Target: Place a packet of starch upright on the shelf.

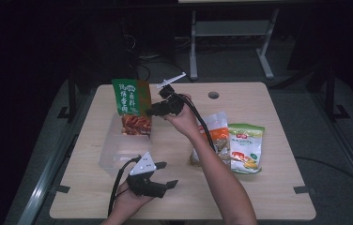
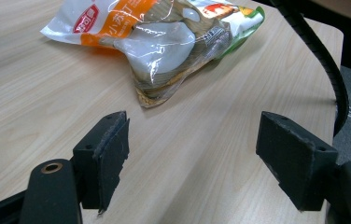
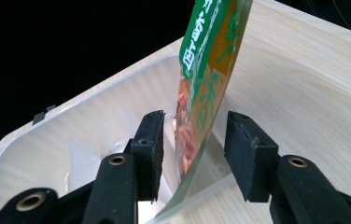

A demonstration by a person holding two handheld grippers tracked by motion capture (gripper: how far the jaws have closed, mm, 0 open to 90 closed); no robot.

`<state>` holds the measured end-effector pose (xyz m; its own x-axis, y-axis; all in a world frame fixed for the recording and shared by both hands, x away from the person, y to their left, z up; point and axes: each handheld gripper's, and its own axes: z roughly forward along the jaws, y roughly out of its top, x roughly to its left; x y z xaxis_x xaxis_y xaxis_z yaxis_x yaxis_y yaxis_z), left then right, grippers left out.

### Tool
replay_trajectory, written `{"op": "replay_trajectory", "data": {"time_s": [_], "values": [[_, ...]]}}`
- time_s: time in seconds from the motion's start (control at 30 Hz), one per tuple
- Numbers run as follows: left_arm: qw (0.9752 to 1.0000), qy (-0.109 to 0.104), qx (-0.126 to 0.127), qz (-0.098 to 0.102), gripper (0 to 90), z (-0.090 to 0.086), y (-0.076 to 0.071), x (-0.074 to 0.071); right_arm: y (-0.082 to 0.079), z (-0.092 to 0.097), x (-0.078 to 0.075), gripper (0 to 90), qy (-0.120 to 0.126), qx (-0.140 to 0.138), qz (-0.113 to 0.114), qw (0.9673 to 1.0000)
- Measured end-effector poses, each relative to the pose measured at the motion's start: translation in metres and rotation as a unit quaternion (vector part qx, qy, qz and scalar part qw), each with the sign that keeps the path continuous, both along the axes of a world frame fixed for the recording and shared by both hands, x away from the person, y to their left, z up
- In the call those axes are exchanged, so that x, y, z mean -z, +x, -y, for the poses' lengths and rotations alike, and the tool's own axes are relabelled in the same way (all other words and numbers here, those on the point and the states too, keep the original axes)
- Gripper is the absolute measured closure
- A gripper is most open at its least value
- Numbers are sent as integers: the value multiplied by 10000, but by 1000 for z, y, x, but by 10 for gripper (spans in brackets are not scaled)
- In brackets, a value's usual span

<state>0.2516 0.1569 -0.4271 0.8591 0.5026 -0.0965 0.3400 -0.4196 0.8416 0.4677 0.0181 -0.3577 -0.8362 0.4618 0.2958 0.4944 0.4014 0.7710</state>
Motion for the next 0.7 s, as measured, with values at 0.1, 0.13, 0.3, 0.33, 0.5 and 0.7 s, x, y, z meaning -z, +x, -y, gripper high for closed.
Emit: {"op": "replay_trajectory", "data": {"time_s": [0.1,0.13,0.3,0.33,0.5,0.7], "values": [[10000,18,-3,-3,252,1,0,0,-5,8,-4,551,-54,-22,5,10000],[10000,20,-4,-4,252,1,0,0,-6,10,-5,549,-72,-19,11,10000],[10000,-6,-21,-20,252,0,0,0,-13,27,-10,540,-94,8,-15,10000],[10000,17,-1,15,252,0,1,0,-15,31,-10,538,-99,13,-10,9999],[10000,27,-7,-9,252,1,0,0,-23,51,-12,533,-121,60,-44,9999],[10000,51,10,-21,252,4,-1,1,-31,76,-15,526,-104,157,-54,9998]]}}
